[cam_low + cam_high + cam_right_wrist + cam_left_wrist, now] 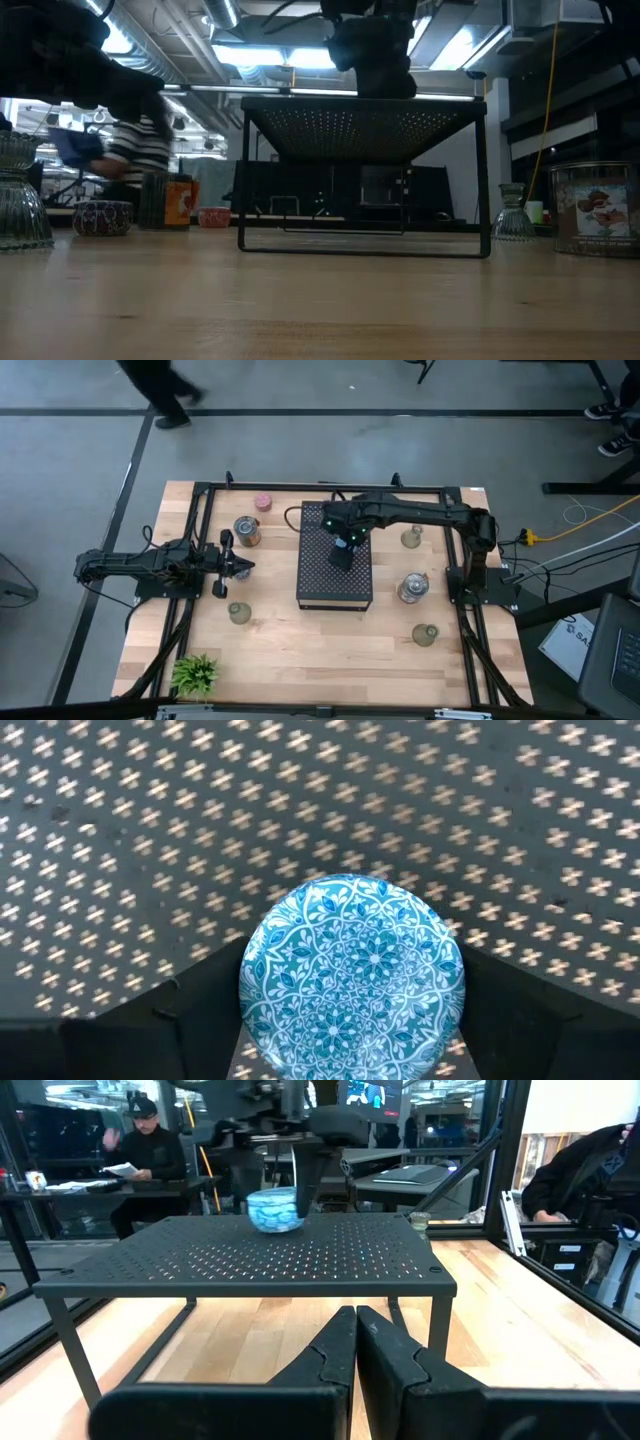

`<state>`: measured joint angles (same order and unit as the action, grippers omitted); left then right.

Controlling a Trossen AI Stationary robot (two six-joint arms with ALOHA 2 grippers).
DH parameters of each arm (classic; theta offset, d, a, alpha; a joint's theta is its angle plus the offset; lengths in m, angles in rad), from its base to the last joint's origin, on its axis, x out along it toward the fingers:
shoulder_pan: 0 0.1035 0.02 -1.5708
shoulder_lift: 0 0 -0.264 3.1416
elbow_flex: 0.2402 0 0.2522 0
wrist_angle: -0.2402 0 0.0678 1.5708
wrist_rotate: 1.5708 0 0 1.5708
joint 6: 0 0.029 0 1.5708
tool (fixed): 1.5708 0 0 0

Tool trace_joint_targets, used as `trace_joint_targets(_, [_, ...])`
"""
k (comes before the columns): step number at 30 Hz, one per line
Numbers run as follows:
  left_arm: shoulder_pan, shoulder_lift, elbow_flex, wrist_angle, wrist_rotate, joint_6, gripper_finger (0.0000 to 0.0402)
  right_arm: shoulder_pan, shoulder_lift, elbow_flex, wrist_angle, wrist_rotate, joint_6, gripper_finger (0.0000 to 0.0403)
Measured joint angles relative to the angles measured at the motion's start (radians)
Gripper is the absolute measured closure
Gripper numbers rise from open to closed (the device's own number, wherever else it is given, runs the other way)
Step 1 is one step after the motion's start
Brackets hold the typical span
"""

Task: Pick & Place candle stick holders
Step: Put the patterned blue scented candle on the shelf

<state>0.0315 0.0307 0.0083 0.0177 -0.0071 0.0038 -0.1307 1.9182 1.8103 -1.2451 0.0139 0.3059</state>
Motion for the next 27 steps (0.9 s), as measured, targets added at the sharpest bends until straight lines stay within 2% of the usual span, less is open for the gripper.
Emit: trace_joint_targets(27, [0.0, 0.0, 0.0, 0.0, 0.0, 0.0, 0.0395, -0.015, 0.019, 0.054, 0.032, 0.001, -0.008, 0.0098])
